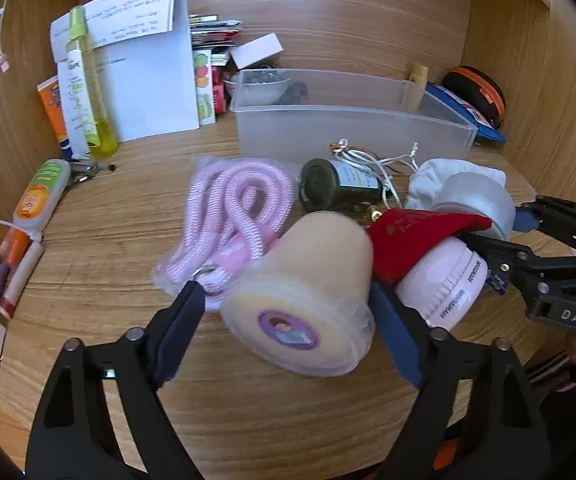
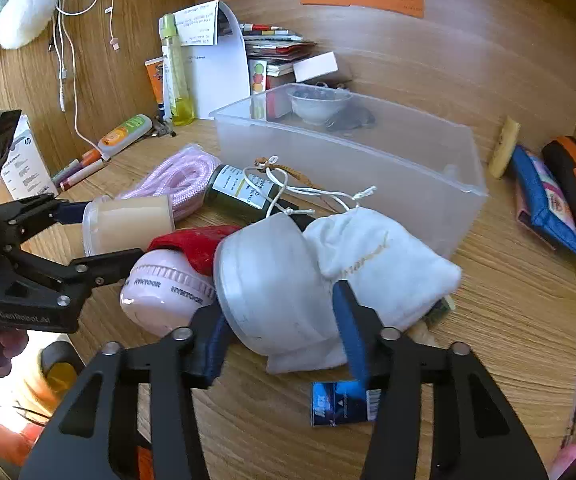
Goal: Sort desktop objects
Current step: 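Grasp the white round container with the right gripper while the left grasps the beige cup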
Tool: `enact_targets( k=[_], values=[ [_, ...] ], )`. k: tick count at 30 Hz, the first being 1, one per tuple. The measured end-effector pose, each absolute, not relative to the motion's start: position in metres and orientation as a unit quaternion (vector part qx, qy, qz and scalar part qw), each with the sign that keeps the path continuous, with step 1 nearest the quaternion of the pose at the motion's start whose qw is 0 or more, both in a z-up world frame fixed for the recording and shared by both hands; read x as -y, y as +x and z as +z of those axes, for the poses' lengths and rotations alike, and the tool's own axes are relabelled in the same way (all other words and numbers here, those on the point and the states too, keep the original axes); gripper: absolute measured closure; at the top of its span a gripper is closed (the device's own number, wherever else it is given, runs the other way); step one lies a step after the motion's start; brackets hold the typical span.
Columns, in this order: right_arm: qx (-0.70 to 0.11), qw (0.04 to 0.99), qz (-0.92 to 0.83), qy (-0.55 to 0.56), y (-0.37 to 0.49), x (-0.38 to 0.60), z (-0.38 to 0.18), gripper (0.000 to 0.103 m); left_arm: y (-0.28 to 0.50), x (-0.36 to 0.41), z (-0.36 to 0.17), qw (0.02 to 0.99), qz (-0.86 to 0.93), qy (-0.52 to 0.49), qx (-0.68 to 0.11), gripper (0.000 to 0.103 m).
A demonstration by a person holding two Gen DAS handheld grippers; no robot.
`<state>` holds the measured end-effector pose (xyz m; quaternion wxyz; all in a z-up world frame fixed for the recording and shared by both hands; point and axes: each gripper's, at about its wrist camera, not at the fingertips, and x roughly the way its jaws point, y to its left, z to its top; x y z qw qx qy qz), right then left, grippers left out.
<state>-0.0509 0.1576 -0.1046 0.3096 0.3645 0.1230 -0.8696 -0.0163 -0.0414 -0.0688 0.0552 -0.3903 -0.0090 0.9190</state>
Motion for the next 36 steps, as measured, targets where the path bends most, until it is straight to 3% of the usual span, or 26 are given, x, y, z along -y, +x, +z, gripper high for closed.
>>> enact_targets(
  k=[8, 28, 29, 30, 31, 36],
  values=[
    [-0.104, 0.317, -0.87, 0.363, -0.058, -0.165, -0.099, 0.076, -0.014, 0.033, -0.072, 0.036, 0.927, -0.373, 0.006, 0.03],
    [-0.033, 0.344, -0.867, 0.359, -0.066, -0.194, -0.067, 0.076, 0.0, 0.032, -0.043, -0.017, 0.941, -0.339, -0.014, 0.036],
    [-0.029, 0.345, -0.867, 0.359, -0.068, -0.196, -0.066, 0.076, 0.0, 0.032, -0.043, -0.016, 0.94, -0.34, -0.012, 0.041],
    [-0.025, 0.346, -0.867, 0.359, -0.068, -0.199, -0.065, 0.076, 0.0, 0.032, -0.042, -0.005, 0.941, -0.339, -0.009, 0.075],
    [-0.021, 0.347, -0.866, 0.358, -0.069, -0.2, -0.064, 0.076, 0.0, 0.031, -0.037, -0.027, 0.942, -0.334, -0.018, 0.084],
    [-0.016, 0.353, -0.866, 0.354, -0.073, -0.203, -0.059, 0.076, -0.006, 0.045, -0.023, -0.01, 0.943, -0.332, 0.008, 0.084]
  ],
)
